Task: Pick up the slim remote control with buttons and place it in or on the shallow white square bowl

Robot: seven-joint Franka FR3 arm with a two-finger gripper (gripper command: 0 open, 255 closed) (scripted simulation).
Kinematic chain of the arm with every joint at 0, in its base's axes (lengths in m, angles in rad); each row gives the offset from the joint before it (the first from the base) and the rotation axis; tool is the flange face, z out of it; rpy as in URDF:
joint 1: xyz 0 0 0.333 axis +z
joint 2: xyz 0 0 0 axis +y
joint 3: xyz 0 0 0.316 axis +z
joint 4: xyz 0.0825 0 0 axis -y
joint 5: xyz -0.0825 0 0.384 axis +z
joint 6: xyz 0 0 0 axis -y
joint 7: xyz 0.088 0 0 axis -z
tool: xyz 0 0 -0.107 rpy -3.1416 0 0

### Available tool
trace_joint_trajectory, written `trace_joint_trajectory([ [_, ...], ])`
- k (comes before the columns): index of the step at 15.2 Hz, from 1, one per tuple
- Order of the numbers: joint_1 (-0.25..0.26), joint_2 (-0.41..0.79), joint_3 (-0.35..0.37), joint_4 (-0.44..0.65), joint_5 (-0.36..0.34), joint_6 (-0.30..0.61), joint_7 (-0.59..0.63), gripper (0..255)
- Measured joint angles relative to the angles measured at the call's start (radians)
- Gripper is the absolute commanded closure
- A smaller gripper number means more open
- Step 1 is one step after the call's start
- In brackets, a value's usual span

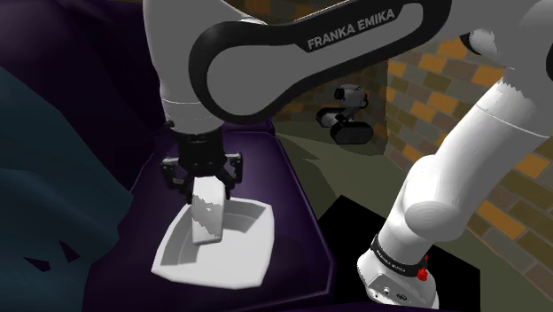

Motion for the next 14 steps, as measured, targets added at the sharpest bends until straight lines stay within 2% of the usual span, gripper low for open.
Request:
trace_joint_trajectory([
  [4, 0.037, -0.090, 0.011, -0.091, 0.061, 0.015, 0.011, 255],
  [14, 0.034, -0.044, 0.036, -0.190, 0.048, 0.154, 0.028, 255],
])
